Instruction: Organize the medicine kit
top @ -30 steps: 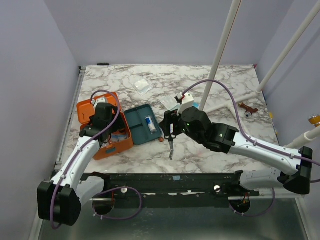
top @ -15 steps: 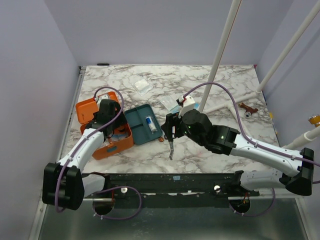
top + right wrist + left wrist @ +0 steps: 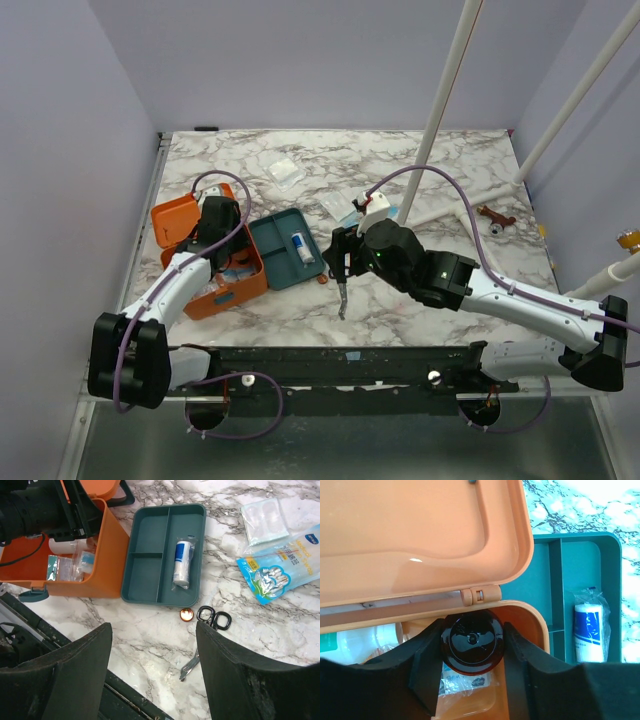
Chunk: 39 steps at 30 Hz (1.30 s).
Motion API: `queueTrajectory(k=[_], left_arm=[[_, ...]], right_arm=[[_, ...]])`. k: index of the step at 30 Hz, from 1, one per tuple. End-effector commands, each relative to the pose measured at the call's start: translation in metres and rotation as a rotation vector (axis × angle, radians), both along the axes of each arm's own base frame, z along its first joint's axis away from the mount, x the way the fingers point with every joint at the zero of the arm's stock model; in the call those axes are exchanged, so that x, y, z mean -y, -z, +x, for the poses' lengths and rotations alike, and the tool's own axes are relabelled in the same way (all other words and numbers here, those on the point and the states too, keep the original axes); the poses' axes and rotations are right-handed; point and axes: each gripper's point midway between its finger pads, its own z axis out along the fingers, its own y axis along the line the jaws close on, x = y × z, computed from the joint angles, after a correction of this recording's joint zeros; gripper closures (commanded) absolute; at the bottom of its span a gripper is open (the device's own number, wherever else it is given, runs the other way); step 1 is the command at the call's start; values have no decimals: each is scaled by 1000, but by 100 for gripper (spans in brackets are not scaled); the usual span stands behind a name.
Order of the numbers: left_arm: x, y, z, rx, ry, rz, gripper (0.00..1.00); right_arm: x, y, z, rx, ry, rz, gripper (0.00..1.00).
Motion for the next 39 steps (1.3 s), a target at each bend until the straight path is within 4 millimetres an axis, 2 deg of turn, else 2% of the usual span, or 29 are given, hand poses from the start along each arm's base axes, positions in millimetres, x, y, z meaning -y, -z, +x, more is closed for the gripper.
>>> queueTrajectory(k=[1,8,16,23,25,30,34,36,39], left_arm=[[5,-4,2,24,24,-20,67],[2,-26,-4,54,29,-11,89],[6,-52,-20,46,77,-23,91],[26,-46,-38,-99,169,-97,92],[33,-41,-42,-131,193,-132,93],[38,-22,-47,-180,190,-161,92],[40,-3,-49,-227,187,-173,77],[39,6,-49,-250,178,-170,61],[38,11,-46,-262,173,-158,47]], right_arm=[[1,9,-2,-7,-4,-24,29],[-3,11,-2,-16,-11,-23,29],[-7,9,-3,-23,-24,-15,29],[-9,7,-6,-35,-36,1,29],[-9,7,-6,-37,-35,1,29],[-7,8,-8,-44,-38,-1,29],[-5,9,-9,-47,-34,-4,29],[-4,10,-9,-48,-33,-5,29],[-2,11,-9,-49,-31,-7,29]])
